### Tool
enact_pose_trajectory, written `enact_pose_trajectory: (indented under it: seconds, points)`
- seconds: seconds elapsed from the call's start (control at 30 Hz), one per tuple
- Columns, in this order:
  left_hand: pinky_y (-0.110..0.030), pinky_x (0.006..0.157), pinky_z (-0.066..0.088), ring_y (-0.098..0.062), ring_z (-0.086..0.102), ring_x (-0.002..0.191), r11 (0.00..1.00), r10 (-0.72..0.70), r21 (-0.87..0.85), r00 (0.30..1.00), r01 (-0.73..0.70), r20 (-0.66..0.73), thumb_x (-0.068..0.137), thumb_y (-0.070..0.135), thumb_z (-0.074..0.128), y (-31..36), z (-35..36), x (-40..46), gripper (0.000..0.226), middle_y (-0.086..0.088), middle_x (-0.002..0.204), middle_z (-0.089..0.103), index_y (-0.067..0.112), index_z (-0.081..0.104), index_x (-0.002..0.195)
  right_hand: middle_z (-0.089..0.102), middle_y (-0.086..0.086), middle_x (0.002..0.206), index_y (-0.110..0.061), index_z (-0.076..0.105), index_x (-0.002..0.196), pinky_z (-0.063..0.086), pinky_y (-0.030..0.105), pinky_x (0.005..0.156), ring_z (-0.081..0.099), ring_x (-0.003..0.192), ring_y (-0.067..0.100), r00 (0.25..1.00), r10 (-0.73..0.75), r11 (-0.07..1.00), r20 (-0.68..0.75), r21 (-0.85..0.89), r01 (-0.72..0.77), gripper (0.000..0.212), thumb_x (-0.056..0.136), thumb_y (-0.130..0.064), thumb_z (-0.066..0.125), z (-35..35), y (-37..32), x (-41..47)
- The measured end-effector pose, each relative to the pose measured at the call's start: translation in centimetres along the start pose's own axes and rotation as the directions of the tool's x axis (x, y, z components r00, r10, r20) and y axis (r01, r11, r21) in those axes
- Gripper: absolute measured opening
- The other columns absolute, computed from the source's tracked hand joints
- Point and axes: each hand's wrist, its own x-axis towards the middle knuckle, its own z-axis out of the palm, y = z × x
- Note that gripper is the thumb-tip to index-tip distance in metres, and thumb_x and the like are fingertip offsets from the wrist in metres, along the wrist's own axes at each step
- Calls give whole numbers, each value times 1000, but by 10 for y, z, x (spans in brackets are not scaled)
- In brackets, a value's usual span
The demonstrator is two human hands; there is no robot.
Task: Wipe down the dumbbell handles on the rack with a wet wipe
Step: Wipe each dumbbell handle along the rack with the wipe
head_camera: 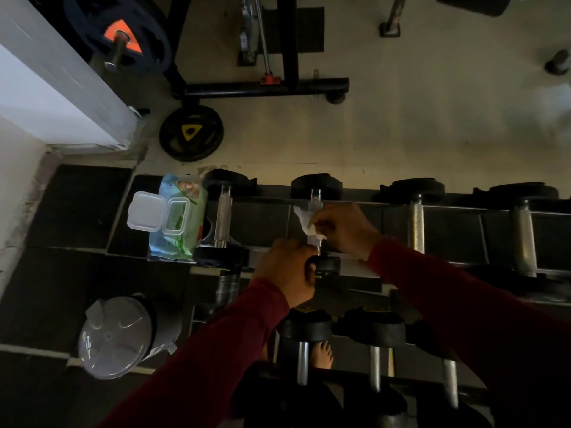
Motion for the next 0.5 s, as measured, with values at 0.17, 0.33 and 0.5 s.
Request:
enact_pose_trajectory:
  seconds: [0.17, 0.33, 0.5]
  points:
    - [-44, 95, 50, -26, 48, 121, 875, 185, 389, 941, -289, 285, 89, 42, 63, 32, -4, 24, 46, -5, 128, 52, 20, 55, 128, 60, -7, 120, -26, 60, 127, 48, 16, 76, 59, 98, 2, 855, 515, 746, -58, 521, -414, 34, 94, -17, 61, -5, 26, -19]
    - [-46, 96, 51, -34, 55, 119, 799, -30, 555, 907, -231, 421, 93, 21, 61, 69, 5, 52, 39, -17, 130, 54, 3, 56, 127, 60, 2, 121, -23, 61, 125, 53, 31, 82, 61, 107, 20, 742, 660, 341, 121, 831, -440, 33, 97, -7, 52, -11, 25, -29]
    - [-53, 92, 53, -37, 50, 121, 739, 57, 589, 901, -327, 430, 85, 15, 71, 72, 12, 43, 44, -18, 133, 48, 7, 57, 126, 63, 12, 121, -15, 60, 118, 52, 43, 100, 64, 110, 26, 653, 725, 93, 218, 909, -407, 27, 91, -14, 63, -16, 28, -31]
